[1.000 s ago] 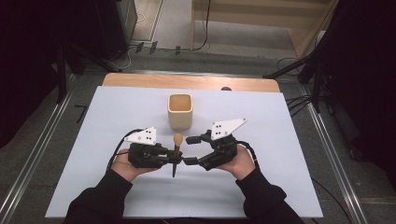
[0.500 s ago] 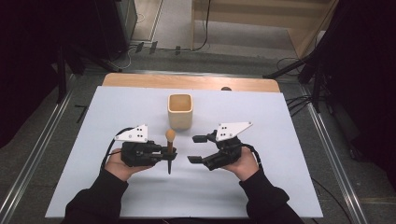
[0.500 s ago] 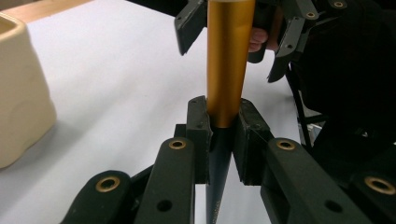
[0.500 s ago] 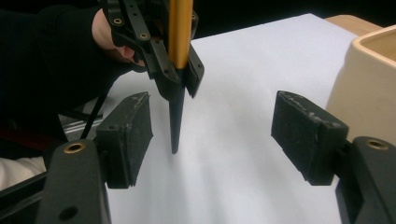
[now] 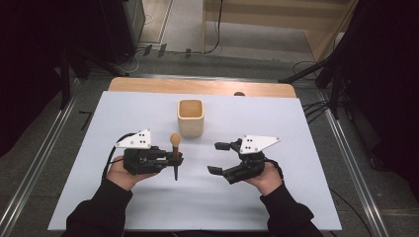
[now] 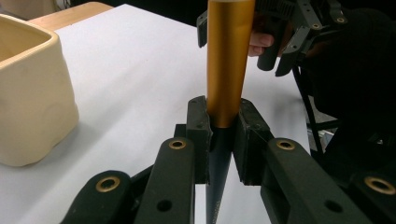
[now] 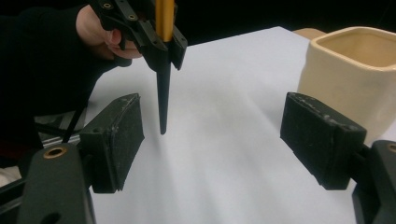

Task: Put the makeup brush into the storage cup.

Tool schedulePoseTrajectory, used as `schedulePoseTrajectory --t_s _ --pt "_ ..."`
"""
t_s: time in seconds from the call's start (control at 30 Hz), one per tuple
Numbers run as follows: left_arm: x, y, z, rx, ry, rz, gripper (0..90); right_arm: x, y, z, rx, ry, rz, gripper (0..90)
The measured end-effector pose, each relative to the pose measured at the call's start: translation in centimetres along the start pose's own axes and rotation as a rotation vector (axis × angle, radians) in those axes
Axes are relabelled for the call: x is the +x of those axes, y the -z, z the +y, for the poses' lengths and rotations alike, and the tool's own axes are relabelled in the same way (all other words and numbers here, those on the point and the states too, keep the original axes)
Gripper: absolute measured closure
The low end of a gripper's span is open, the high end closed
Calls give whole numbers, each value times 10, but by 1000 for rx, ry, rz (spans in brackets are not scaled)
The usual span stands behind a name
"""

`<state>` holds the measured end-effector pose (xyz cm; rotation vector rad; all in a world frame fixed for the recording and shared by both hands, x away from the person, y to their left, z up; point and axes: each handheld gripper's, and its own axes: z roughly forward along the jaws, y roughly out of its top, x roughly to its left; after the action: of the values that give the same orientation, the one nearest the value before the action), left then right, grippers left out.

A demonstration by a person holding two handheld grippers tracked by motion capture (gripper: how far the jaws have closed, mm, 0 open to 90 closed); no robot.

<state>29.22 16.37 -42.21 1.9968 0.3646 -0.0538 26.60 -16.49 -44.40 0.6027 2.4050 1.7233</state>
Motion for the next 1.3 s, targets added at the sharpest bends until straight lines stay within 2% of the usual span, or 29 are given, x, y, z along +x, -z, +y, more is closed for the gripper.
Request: schedulePoseTrajectory --t_s 0.17,0.33,0.63,0.8,1.3 --pt "0 -1 1 5 4 -2 791 1 9 -4 -25 -3 -22 221" --pt "0 -1 2 -1 4 0 791 0 16 -11 -44 -32 -50 221" --pt "0 -1 8 -11 7 -8 791 0 31 -25 -39 -56 -110 221" --pt "1 1 12 -12 2 1 791 0 44 -30 -78 -70 -136 221" --pt "2 5 27 -33 2 21 791 7 68 -47 -110 -94 -179 220"
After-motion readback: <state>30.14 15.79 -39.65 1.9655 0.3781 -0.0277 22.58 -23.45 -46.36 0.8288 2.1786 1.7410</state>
